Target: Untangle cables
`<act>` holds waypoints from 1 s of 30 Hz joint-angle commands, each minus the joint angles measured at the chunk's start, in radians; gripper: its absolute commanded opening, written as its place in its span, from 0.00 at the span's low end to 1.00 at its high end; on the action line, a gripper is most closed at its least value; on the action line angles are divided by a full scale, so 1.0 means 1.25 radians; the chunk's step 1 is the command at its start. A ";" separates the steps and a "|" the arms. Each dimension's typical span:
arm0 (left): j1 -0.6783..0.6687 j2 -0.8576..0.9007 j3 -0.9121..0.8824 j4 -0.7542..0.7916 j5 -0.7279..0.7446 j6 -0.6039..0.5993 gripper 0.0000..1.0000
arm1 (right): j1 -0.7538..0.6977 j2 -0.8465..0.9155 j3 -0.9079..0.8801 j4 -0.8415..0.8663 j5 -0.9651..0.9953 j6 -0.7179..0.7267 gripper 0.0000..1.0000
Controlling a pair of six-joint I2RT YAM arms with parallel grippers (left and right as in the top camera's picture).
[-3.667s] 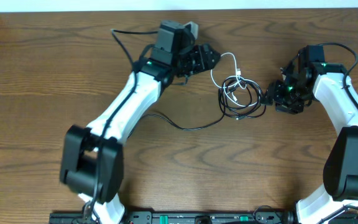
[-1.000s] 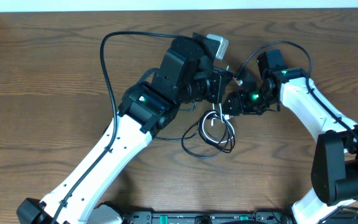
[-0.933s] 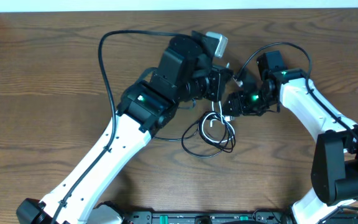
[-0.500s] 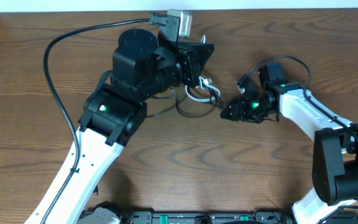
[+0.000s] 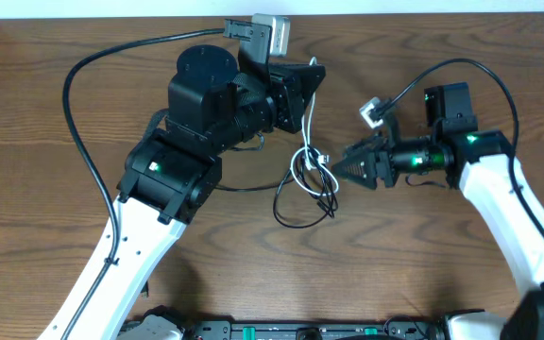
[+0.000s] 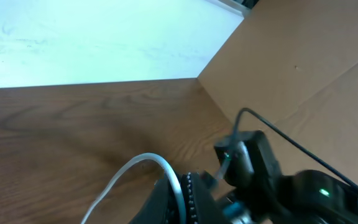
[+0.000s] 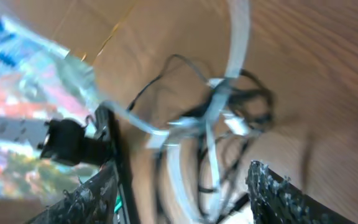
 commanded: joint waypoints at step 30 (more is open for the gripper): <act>0.003 -0.011 0.005 0.005 -0.030 -0.068 0.08 | 0.187 0.083 0.010 0.068 0.523 0.319 0.11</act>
